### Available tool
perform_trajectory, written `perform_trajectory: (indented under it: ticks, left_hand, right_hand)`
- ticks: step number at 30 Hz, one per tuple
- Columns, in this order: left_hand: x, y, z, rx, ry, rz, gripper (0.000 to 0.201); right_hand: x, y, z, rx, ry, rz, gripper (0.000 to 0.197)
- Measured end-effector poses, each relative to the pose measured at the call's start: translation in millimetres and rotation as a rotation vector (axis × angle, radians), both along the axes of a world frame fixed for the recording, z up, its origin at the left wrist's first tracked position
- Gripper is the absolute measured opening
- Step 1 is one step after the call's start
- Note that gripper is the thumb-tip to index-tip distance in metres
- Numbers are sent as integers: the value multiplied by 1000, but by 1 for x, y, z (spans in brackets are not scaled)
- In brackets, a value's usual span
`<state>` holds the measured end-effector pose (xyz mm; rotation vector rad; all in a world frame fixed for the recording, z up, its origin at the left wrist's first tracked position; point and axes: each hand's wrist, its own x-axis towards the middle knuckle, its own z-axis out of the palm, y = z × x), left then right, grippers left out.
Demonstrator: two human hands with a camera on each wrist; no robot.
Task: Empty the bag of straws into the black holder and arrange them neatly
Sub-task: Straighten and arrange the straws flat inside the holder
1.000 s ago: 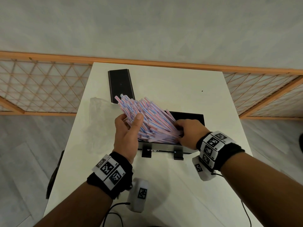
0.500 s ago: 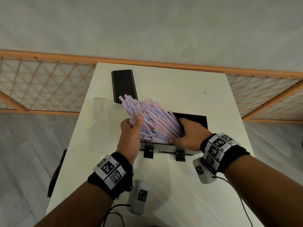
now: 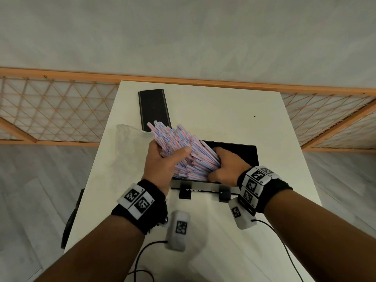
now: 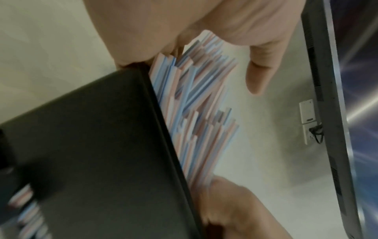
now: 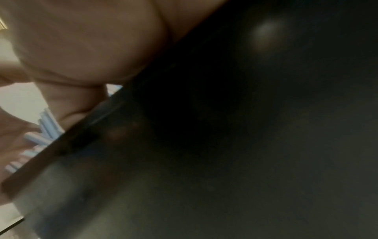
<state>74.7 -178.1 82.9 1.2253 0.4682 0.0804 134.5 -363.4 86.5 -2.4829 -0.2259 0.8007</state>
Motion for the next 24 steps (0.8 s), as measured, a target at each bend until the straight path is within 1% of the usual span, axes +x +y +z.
perform_trajectory:
  ticks: [2,5,8,12,14,17,20,21,22,24]
  left_hand:
    - [9,9,3,-18,-52,-64,70]
    - [19,16,9,-8,-96,-167,56]
    - [22,14,11,39,-106,-193,58]
    - [21,4,14,167,-99,-157,61]
    - [22,0,14,207,-114,-154,59]
    - [20,-4,20,243,-197,-152,47]
    - [17,-2,33,329,-336,-160,37]
    - [17,1,36,352,-376,-161,37]
    - [17,4,36,367,-404,-154,43]
    - [15,14,29,334,-370,-90,63]
  right_hand:
    - [1,1,0,-54,-28,18,61]
    - [-1,-1,-2,-78,-50,22,56]
    - [-4,1,-3,-54,-98,38,52]
    - [-6,4,-1,37,-72,-2,63]
    - [-5,3,-1,99,-79,-10,67]
    - [-7,5,3,206,-154,-59,62]
    - [-10,8,7,350,-283,-74,55]
    - [-9,8,6,374,-315,-74,54]
    - [-7,7,5,362,-342,-68,53]
    - [-4,2,4,236,-374,-48,54]
